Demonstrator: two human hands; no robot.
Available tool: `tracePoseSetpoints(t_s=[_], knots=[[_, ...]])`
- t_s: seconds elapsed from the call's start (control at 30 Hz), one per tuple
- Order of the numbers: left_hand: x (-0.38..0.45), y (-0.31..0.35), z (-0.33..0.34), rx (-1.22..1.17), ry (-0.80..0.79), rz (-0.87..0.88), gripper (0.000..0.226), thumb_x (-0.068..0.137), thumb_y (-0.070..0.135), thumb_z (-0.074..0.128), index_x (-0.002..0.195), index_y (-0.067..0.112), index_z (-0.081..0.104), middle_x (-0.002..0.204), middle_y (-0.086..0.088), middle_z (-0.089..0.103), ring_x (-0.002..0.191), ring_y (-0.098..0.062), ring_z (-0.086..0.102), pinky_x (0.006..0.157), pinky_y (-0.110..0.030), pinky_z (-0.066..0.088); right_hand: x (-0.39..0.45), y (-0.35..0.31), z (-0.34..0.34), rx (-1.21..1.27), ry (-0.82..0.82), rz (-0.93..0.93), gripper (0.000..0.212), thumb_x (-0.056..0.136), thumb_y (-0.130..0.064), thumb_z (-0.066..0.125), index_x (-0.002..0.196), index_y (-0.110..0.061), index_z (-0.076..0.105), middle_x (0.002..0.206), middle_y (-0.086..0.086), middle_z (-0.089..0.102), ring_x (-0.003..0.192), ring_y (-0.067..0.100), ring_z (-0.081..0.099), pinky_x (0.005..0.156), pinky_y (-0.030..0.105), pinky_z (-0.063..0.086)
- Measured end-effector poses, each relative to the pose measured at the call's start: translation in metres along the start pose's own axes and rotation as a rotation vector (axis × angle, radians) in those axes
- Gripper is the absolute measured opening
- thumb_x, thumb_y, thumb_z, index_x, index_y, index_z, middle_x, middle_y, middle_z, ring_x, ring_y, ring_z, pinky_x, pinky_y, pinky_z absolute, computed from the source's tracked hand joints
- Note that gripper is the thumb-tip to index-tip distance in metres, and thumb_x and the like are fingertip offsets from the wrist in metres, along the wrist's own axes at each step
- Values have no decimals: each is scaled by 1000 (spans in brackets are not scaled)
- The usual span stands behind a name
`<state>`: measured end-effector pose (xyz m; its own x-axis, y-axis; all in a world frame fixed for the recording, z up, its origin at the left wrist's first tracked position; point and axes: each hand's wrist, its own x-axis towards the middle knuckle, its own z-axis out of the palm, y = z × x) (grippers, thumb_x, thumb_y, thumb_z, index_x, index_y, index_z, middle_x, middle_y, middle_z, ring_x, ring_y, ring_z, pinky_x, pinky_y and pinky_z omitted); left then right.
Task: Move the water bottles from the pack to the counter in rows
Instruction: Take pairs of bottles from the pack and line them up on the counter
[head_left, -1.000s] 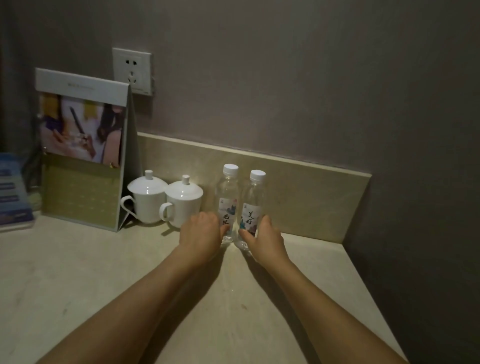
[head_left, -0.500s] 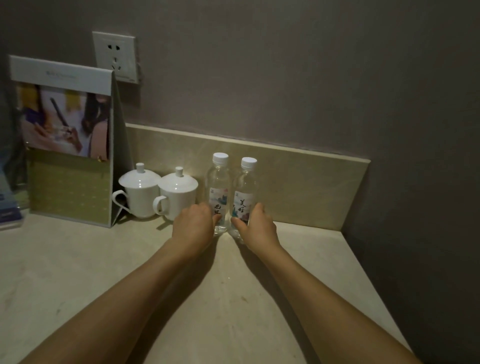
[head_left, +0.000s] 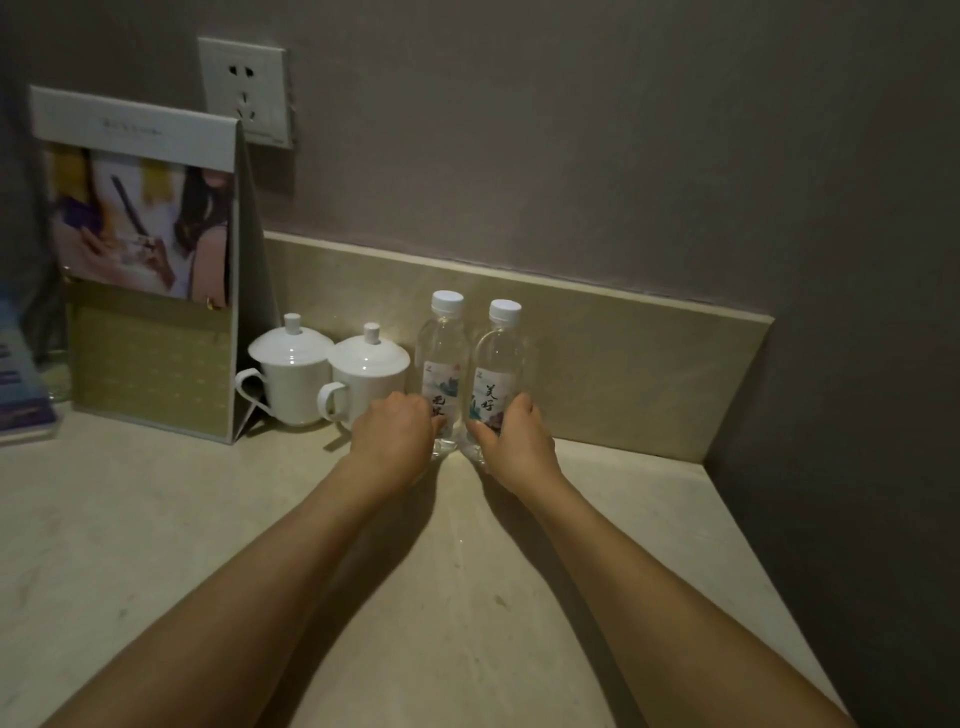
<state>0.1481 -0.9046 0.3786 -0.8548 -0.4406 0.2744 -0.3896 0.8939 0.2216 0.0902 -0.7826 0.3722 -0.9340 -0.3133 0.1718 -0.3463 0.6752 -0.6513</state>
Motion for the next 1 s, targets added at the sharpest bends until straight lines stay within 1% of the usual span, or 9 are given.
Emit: tracePoseSetpoints(t_s=[0.2,0.3,0.4,0.47,0.57,0.67,0.73,0.87,1.0], knots=[[6,0,3,-72,-16,-27,34,98,37,49,102,9,67,94,-11,66,87,-27,64,77,-39,55,8,-1,-3,-12,-53,-8,56,90,-37,63,126,-1,40,133,19,50,118,37,54,96,47,47],[7,-1,6,-139,-10,-59,31,98,36,50,100,10,67,88,-8,64,82,-24,61,71,-34,50,8,-1,-1,12,-53,4,55,91,-36,63,126,-2,40,133,18,49,118,37,54,95,47,47],[6,-4,11,-251,18,-77,28,98,34,50,99,11,67,91,-9,67,83,-25,61,72,-34,49,11,2,1,67,-75,11,55,89,-39,65,124,-3,44,129,16,53,115,34,56,94,46,49],[4,-4,13,-292,46,-88,27,98,33,50,98,11,66,89,-5,65,80,-22,58,69,-33,47,12,3,3,72,-71,19,55,88,-41,65,123,-2,47,128,17,55,114,34,57,94,44,49],[2,-2,11,-277,68,-104,28,99,32,49,98,10,65,83,-3,57,76,-19,52,67,-31,40,13,0,6,23,-48,34,55,92,-39,61,127,1,45,131,18,53,118,37,54,92,41,46],[3,-1,9,-249,75,-107,30,100,31,48,100,7,65,90,-11,63,77,-20,49,67,-31,38,16,-1,8,15,-45,34,54,94,-38,59,128,1,44,132,19,51,119,37,53,91,41,45],[4,-1,11,-237,90,-101,30,100,32,48,101,7,65,97,-13,67,78,-22,51,67,-32,39,18,0,9,20,-51,32,54,94,-37,58,128,2,43,133,19,50,119,36,53,92,41,45],[5,-2,18,-230,107,-104,30,99,34,48,100,9,65,97,-13,68,84,-27,61,66,-33,41,21,0,12,33,-41,38,53,95,-36,57,130,1,41,136,19,48,122,36,52,96,42,44],[6,-2,19,-246,113,-98,30,99,33,48,99,8,65,96,-14,67,88,-32,63,67,-34,43,23,0,13,22,-39,30,54,95,-36,57,129,2,41,136,20,47,122,36,51,95,40,44]])
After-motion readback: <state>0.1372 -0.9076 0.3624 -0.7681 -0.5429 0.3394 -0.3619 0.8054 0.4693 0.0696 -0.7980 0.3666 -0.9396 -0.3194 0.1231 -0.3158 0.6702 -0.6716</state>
